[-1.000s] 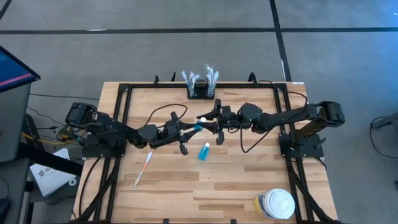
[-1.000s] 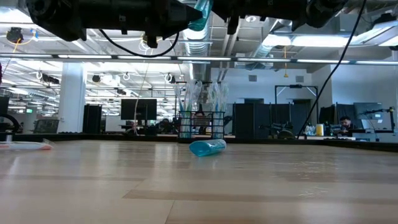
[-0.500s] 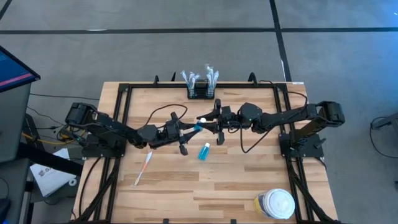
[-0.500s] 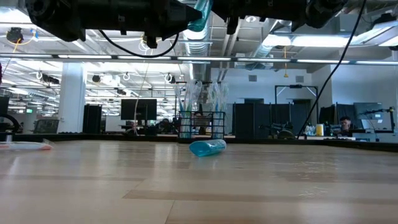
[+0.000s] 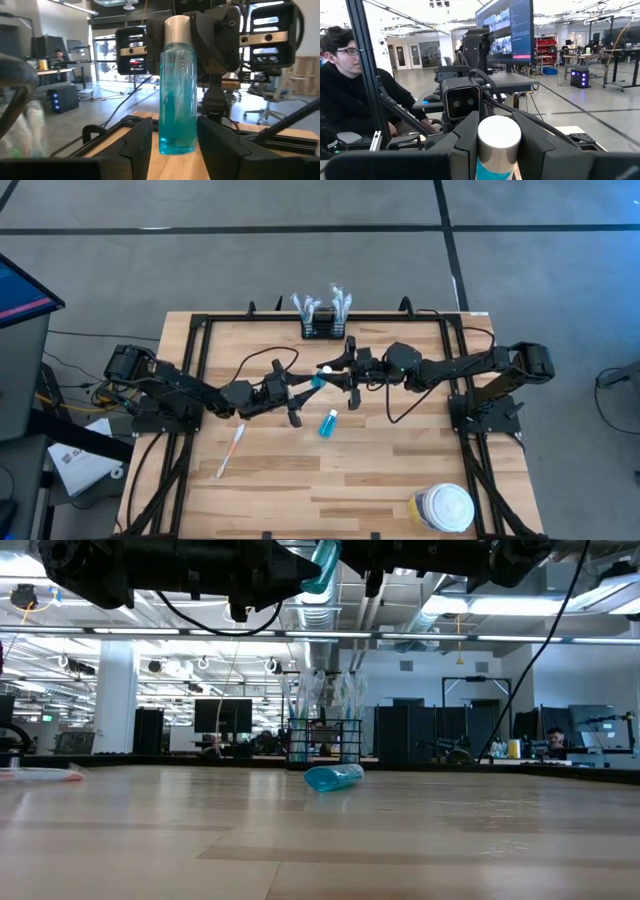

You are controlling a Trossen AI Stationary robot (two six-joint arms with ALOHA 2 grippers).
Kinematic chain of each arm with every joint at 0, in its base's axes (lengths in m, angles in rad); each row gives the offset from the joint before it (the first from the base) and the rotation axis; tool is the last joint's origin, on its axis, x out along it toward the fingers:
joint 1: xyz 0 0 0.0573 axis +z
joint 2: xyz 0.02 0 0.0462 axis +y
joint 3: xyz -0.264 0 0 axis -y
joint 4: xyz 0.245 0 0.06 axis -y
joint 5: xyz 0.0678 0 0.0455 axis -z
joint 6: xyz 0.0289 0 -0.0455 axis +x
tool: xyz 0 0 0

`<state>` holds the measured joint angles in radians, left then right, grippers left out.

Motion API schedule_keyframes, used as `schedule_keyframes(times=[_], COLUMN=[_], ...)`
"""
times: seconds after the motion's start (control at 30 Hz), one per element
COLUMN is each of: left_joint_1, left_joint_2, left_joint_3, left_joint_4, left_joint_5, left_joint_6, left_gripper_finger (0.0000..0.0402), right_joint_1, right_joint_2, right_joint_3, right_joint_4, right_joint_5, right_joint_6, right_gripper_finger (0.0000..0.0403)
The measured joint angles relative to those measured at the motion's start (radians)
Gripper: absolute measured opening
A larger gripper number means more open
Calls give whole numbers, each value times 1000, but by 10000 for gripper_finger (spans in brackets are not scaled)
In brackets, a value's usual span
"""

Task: Pick & Place toothbrushing station
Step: Put the left blue mouthwash into the black wire organizer

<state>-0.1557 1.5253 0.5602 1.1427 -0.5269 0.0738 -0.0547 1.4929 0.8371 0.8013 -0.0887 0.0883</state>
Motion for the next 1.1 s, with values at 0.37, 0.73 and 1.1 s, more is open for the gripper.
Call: schedule_keyframes(times=[0.37, 0.73, 1.1], left_joint_1=[1, 0, 0], left_joint_2=[-50, -145, -146], left_joint_3=[-37, -159, -168], left_joint_4=[-12, -17, -12], left_joint_5=[-84, -75, -71], left_joint_6=[63, -29, -29], left_gripper_finger=[156, 150, 149], right_joint_1=[-59, -151, -269], right_joint_2=[-2, 28, 223], right_joint_3=[0, -1, 65], right_joint_4=[-36, -38, 23], right_joint_5=[0, 8, 15], right_joint_6=[-9, -9, 18], right_gripper_finger=[84, 84, 84])
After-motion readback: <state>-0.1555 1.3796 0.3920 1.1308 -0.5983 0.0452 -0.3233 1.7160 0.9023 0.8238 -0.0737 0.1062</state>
